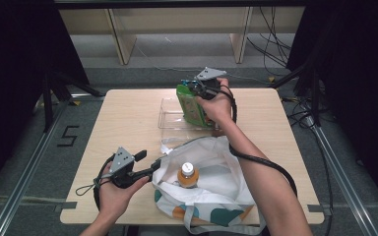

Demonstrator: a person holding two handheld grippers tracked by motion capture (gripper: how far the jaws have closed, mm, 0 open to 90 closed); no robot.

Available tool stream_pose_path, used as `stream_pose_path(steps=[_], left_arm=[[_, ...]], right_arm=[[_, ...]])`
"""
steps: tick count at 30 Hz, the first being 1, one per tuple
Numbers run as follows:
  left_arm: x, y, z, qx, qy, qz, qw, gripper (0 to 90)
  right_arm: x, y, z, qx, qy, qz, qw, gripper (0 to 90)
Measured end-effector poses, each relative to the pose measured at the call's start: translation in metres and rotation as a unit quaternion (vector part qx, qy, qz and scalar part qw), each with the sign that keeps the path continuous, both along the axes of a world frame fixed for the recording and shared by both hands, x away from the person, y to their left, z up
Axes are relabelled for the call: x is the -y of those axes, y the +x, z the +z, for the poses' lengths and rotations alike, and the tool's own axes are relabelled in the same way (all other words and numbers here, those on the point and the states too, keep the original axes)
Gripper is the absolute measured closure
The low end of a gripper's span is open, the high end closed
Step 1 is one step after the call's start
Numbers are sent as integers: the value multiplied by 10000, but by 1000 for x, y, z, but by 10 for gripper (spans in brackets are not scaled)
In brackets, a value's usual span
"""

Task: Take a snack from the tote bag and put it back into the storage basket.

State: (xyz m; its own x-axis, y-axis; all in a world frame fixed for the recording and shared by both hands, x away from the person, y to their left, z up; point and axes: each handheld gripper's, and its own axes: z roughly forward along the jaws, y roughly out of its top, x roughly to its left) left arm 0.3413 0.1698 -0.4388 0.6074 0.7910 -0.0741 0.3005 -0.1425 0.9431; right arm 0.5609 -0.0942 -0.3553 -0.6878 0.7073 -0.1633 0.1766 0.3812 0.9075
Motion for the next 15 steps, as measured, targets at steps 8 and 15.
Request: stream_pose_path(steps=[8,15], left_arm=[[-2,1,1,113,131,-44,9998,364],[-2,1,0,80,90,-37,9999,365]], right_arm=[[-6,5,-10,-47,6,19,10000,900],[1,2,-11,-154,-301,-87,9994,900]])
